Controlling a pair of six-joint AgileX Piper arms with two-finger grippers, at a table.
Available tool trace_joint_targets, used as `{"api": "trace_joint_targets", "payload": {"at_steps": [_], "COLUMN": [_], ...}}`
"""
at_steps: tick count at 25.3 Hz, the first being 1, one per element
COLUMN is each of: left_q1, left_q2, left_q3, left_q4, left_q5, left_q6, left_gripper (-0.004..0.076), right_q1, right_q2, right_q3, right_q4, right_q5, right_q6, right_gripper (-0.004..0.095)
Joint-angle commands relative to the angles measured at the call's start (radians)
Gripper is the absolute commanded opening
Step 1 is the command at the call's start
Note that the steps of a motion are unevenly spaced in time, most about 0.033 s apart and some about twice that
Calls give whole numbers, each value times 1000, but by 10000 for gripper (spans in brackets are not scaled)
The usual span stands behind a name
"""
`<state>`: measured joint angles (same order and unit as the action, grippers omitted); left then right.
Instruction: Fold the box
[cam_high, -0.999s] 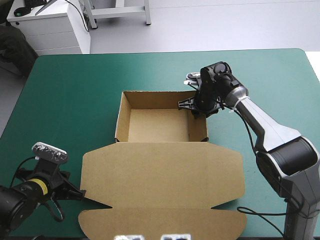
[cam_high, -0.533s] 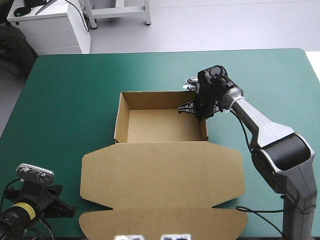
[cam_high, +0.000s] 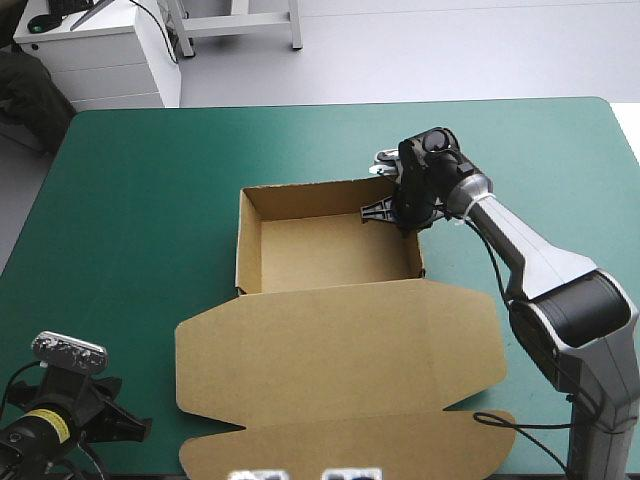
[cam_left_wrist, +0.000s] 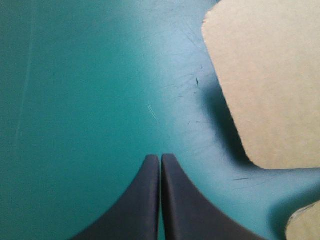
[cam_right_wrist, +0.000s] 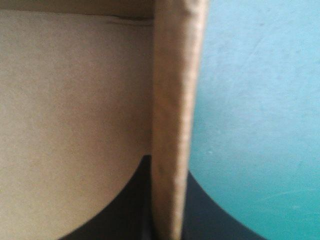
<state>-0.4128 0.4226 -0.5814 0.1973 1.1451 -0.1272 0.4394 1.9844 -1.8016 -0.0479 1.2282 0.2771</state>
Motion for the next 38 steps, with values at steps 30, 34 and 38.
{"api": "trace_joint_targets", "payload": {"at_steps": [30, 34, 38], "left_q1": [-4, -4, -4], "left_q2": [9, 9, 9], "left_q3": [-21, -21, -21], "left_q4": [12, 12, 12], "left_q5": [-5, -7, -7], "left_q6": [10, 10, 10], "left_gripper": [-8, -8, -8], "right_q1": [-931, -931, -931], "right_q2": [-251, -249, -249], "right_q3": [73, 73, 73], "right_q4": [-42, -32, -44], "right_q5": [20, 20, 20], "right_q6": [-234, -249, -251], "right_gripper": [244, 413, 418]}}
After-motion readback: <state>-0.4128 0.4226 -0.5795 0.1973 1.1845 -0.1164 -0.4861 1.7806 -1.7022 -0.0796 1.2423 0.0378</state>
